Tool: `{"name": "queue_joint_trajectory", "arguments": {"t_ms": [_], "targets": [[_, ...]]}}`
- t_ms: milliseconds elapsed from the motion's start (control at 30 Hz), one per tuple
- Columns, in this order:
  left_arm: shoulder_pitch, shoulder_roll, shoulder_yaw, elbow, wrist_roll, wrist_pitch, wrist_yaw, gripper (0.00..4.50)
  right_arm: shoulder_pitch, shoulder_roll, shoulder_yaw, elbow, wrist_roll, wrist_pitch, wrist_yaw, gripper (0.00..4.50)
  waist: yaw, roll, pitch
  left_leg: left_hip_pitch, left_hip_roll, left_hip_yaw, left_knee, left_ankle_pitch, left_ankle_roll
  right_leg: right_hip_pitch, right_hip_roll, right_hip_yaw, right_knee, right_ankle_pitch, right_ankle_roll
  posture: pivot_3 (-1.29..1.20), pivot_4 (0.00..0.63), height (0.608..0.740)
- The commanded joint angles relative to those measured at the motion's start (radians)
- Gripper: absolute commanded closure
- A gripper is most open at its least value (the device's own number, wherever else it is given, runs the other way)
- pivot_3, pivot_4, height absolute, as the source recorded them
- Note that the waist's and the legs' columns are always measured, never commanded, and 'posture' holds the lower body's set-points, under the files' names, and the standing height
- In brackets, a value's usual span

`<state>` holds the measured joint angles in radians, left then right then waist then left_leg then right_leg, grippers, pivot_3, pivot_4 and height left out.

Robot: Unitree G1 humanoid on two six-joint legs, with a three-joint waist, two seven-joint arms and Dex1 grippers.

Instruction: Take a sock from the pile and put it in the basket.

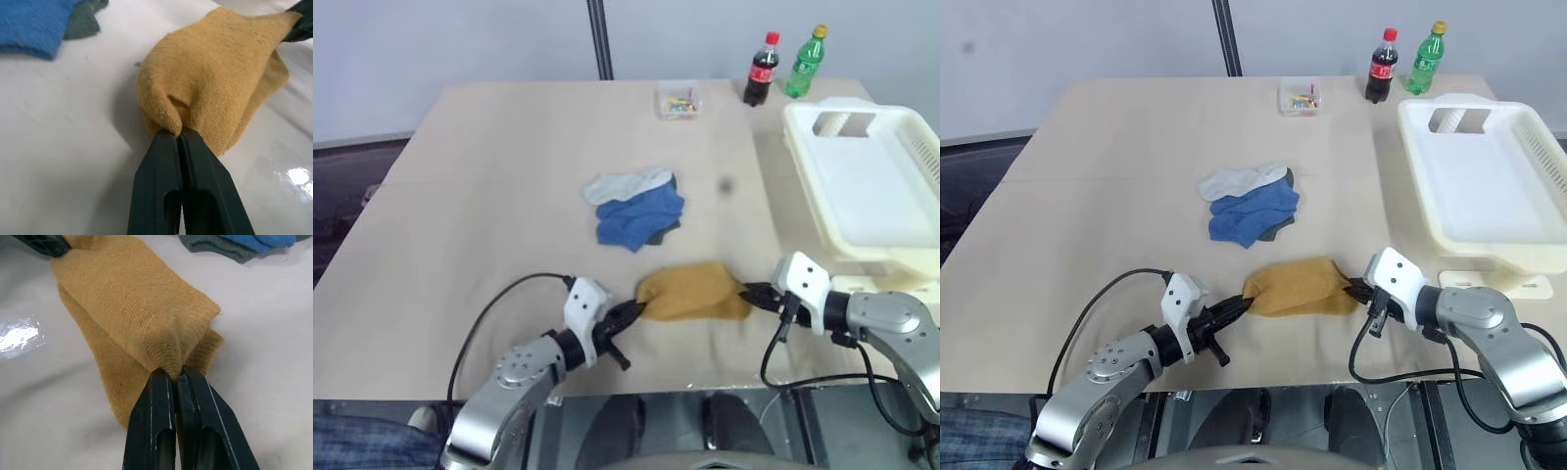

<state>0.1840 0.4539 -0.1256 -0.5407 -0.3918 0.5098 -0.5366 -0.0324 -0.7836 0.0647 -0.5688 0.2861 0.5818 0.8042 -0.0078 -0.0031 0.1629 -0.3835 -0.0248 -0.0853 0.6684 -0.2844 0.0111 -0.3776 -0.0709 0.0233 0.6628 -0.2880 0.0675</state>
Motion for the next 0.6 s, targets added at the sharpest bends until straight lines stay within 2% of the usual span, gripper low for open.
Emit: {"name": "queue_joint_trajectory", "arguments": {"t_ms": [33,300,433,600], "targets": [[-0.003,-0.006,-0.001,-0.015,0.008,-0.014,0.003,4.47,-0.016,-0.005,-0.004,-0.009,-0.003,-0.018,0.004,4.5,-0.001,0.0,0.0,0.0,0.0,0.0,0.0,0.0,0.0,0.0,0.0,0.0,0.0,0.0,0.0,0.0,0.15,0.74],[-0.002,-0.015,0.036,-0.047,-0.088,0.028,-0.033,4.47,-0.027,-0.052,-0.061,-0.054,0.047,0.053,0.026,4.5,0.0,0.0,0.0,0.0,0.0,0.0,0.0,0.0,0.0,0.0,0.0,0.0,0.0,0.0,0.0,0.0,0.15,0.74],[0.012,0.01,0.037,-0.073,-0.126,0.056,-0.053,4.47,-0.024,-0.096,-0.098,-0.111,0.13,0.146,0.054,4.5,-0.001,0.0,0.0,0.0,0.0,0.0,0.0,0.0,0.0,0.0,0.0,0.0,0.0,0.0,0.0,0.0,0.15,0.74],[0.018,0.023,0.036,-0.081,-0.132,0.07,-0.046,4.47,-0.039,-0.107,-0.103,-0.119,0.164,0.196,0.035,4.5,-0.002,0.0,0.0,0.0,0.0,0.0,0.0,0.0,0.0,0.0,0.0,0.0,0.0,0.0,0.0,0.0,0.15,0.74]]}}
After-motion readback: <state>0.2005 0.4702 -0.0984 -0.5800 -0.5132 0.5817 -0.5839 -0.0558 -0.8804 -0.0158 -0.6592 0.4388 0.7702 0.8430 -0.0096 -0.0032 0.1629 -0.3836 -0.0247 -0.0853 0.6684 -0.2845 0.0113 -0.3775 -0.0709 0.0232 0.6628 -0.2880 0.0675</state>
